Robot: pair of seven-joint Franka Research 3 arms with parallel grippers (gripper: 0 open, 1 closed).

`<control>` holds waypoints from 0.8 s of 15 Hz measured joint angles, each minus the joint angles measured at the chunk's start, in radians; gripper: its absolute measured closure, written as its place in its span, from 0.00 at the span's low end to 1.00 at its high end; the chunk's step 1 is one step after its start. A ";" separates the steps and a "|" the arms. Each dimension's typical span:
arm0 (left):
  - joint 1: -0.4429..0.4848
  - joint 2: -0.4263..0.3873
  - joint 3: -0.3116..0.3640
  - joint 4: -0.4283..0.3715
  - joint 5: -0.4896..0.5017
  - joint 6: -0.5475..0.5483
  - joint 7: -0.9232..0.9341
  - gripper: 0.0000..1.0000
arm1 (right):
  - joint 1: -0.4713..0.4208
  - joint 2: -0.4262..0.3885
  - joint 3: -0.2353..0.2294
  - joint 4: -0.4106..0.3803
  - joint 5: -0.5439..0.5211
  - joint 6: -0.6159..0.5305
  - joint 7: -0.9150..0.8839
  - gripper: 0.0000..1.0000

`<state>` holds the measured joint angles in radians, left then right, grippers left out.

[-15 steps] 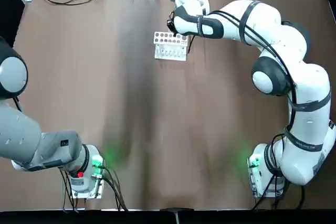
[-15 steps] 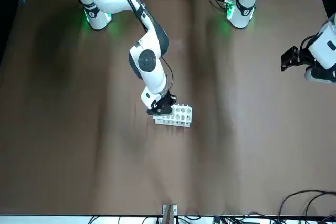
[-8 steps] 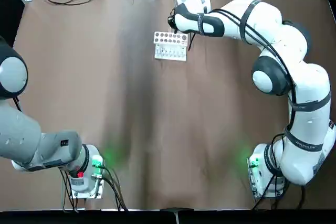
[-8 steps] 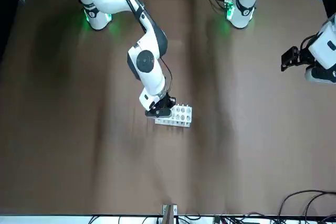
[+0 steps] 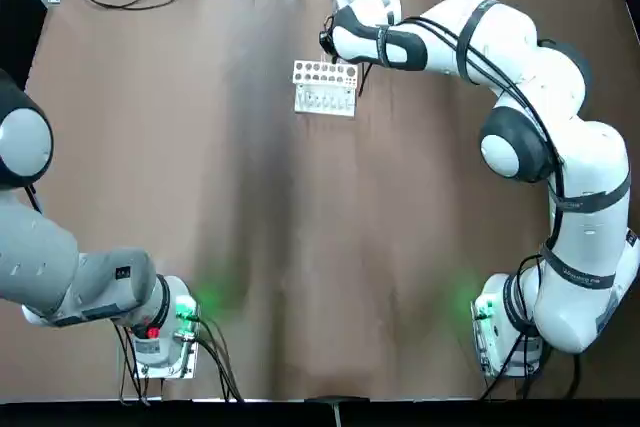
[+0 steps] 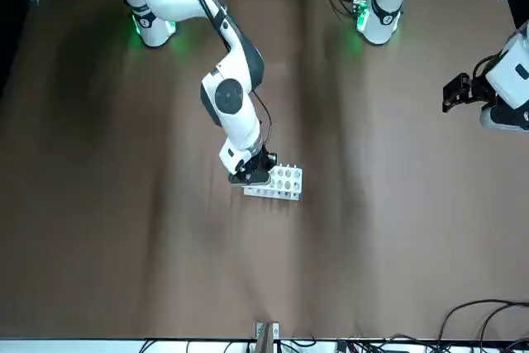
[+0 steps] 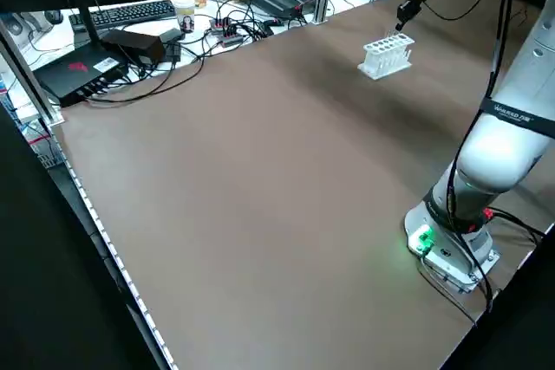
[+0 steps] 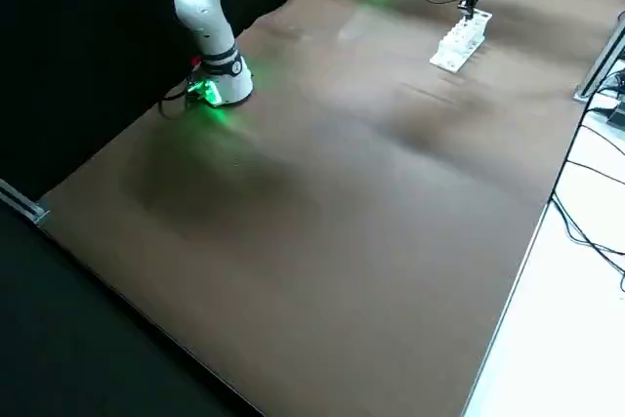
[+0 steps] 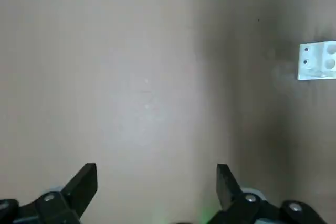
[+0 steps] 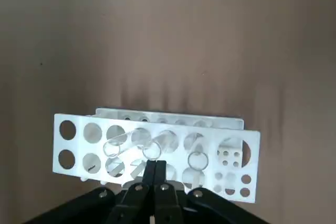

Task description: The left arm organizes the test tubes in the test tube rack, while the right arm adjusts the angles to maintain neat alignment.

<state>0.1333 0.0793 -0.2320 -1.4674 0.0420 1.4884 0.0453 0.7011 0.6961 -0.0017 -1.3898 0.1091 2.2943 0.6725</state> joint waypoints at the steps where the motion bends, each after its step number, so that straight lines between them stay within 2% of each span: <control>1: 0.000 -0.001 0.001 0.000 0.000 -0.001 0.000 0.00 | 0.002 0.000 0.000 0.001 0.000 0.000 0.000 0.99; 8: 0.035 -0.021 0.004 0.000 0.002 -0.019 -0.001 0.00 | 0.007 0.000 0.003 0.006 0.000 -0.055 -0.001 0.99; 12: 0.034 -0.021 -0.002 0.000 0.002 -0.071 -0.001 0.00 | 0.014 -0.016 0.011 0.026 0.000 -0.147 -0.007 0.99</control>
<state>0.1677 0.0585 -0.2339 -1.4676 0.0444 1.4171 0.0443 0.7155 0.6805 0.0091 -1.3643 0.1091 2.1476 0.6654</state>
